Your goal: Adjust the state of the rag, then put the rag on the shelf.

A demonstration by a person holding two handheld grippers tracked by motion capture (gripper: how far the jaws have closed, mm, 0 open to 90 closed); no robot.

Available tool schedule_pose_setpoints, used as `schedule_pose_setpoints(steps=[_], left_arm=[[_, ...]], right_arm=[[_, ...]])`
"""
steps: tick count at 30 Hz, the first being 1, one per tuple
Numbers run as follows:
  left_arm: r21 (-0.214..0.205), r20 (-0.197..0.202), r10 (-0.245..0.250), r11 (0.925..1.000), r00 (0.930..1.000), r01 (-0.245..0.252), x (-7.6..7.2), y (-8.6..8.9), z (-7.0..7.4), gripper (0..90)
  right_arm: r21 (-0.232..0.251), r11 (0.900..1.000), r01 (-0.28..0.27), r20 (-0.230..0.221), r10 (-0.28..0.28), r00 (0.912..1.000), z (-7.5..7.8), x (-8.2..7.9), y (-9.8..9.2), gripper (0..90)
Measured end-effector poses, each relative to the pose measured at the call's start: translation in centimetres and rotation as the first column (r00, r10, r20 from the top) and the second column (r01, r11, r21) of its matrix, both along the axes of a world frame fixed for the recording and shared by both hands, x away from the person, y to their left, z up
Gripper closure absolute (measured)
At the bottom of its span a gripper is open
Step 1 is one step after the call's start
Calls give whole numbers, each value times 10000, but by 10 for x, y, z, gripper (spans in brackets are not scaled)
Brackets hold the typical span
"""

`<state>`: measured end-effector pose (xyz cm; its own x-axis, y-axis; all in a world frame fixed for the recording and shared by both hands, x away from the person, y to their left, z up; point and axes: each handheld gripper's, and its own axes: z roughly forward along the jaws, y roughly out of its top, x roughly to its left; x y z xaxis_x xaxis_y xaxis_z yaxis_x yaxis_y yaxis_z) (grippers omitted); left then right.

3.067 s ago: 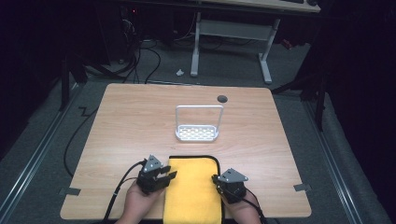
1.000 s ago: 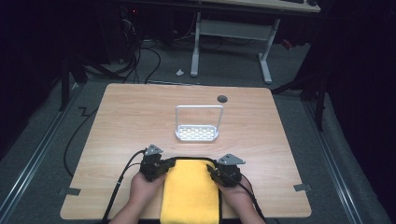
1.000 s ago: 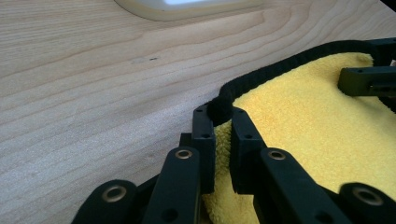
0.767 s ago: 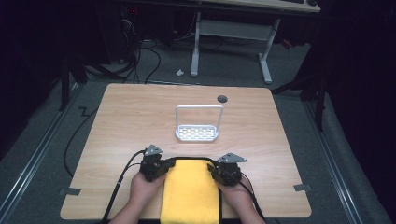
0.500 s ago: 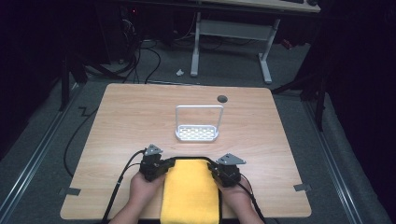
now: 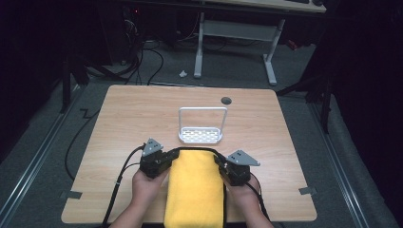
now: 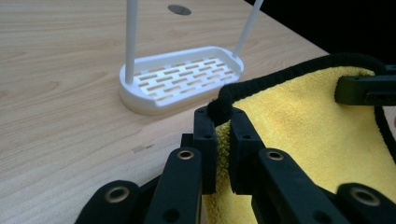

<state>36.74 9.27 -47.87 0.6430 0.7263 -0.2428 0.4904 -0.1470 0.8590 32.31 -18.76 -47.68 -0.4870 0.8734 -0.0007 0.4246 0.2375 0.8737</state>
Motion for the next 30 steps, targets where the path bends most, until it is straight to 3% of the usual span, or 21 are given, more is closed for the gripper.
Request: schedule_pose_setpoints(steps=[7, 12, 23, 30], left_arm=[[-236, 324, 211, 9995, 9993, -203, 1, 1, 11, 837], [-291, 574, 350, 9990, 9977, -334, -1, 0, 19, 837], [-424, 1345, 518, 9980, 9896, -465, -3, -5, 42, 838], [-427, 1838, 457, 9983, 9819, -385, 0, -9, 61, 838]], right_arm=[[359, 9993, 63, 99, -66, 9999, 12, 6, 0, 823], [388, 9992, 78, 441, -96, 9990, 20, 7, 0, 823], [783, 9966, 252, 1086, -336, 9935, 38, 7, -3, 823], [781, 9965, 301, 1670, -429, 9850, 55, 6, -7, 823]])
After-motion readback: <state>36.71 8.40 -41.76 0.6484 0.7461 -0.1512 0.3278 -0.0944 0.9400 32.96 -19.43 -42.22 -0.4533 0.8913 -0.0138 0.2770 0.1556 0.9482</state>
